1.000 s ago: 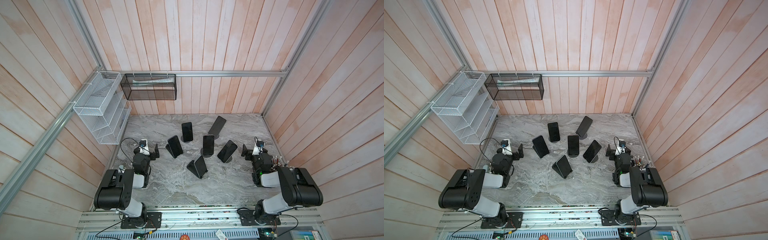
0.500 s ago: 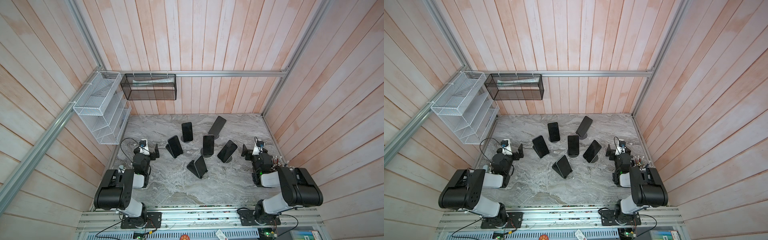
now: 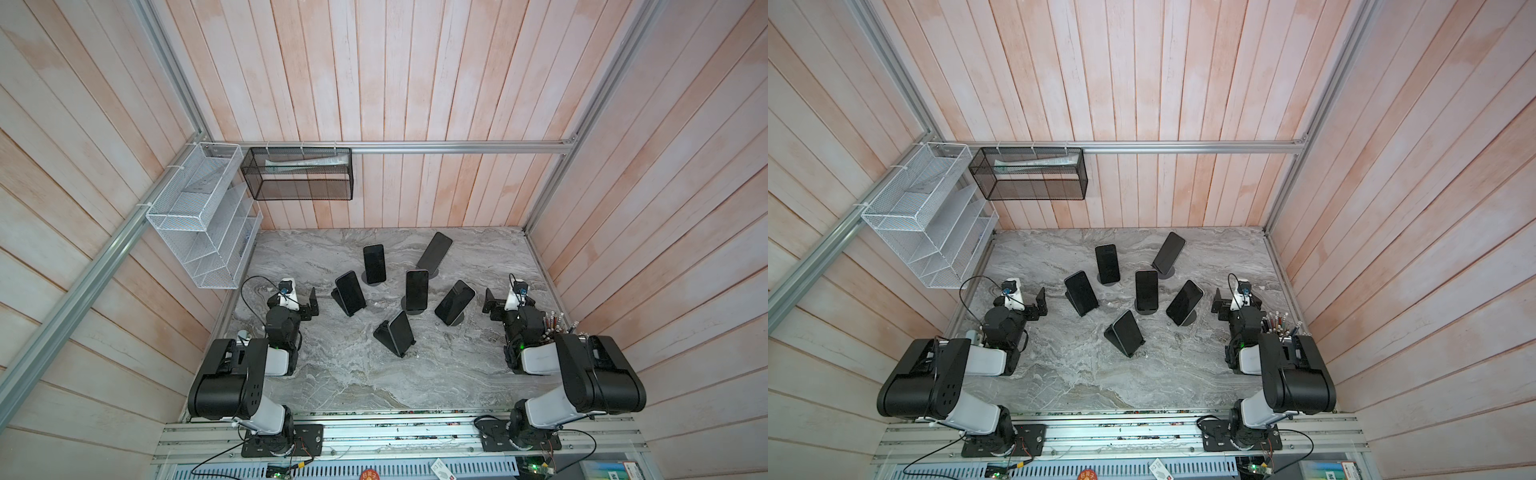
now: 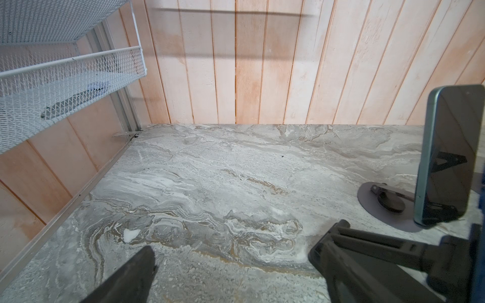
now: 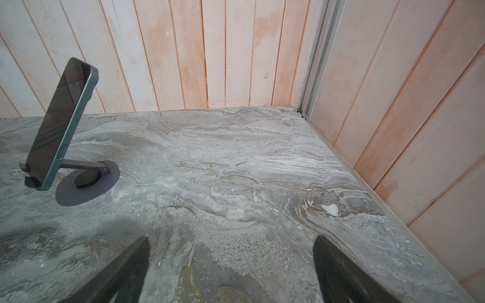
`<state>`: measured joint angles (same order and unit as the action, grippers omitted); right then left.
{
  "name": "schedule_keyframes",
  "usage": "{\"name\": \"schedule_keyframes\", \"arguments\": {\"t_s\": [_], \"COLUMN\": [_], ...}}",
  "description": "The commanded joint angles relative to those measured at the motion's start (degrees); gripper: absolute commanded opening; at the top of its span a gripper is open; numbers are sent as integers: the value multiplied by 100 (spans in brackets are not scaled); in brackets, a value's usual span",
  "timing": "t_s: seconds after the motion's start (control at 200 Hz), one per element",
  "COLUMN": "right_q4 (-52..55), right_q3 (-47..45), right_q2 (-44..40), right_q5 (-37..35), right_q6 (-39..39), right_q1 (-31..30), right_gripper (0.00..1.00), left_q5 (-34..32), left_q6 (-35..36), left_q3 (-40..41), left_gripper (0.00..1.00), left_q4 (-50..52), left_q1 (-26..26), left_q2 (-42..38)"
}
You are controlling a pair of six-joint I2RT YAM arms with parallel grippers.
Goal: Remove the phone from the phone stand
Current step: Move the phone stand to the center of the table.
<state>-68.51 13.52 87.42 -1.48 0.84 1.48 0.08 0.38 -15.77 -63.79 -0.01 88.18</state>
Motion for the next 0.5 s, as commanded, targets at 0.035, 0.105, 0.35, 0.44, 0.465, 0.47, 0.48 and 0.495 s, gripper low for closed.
{"name": "schedule_keyframes", "arguments": {"t_s": [0.035, 0.105, 0.35, 0.44, 0.465, 0.47, 0.48, 0.495], "right_q4": [22, 27, 36, 30, 24, 24, 5, -13], "right_q3": [69, 78, 67, 72, 65, 65, 75, 82], "right_q2": [-48, -42, -49, -53, -58, -58, -51, -58], "right_q5": [-74, -66, -53, -49, -44, -44, -43, -35], "right_q6": [-25, -26, -66, -66, -63, -63, -55, -57], "right_q1": [-27, -27, -25, -31, -26, -26, -25, -30], "right_gripper": [98, 98, 98, 98, 98, 98, 98, 98], "left_q5": [93, 107, -16, -33, -34, -34, -34, -34], "left_q6": [-38, -38, -3, 14, 17, 16, 26, 42], "left_q3": [-99, -102, -398, -480, -480, -484, -487, -496], "left_gripper": [100, 100, 100, 100, 100, 100, 100, 100], "left_q4": [62, 85, 936, 1372, 1463, 1482, 1518, 1584], "left_q1": [27, 36, -5, -31, -34, -34, -34, -33], "left_q2": [15, 15, -423, -825, -944, -966, -1021, -1096]}}
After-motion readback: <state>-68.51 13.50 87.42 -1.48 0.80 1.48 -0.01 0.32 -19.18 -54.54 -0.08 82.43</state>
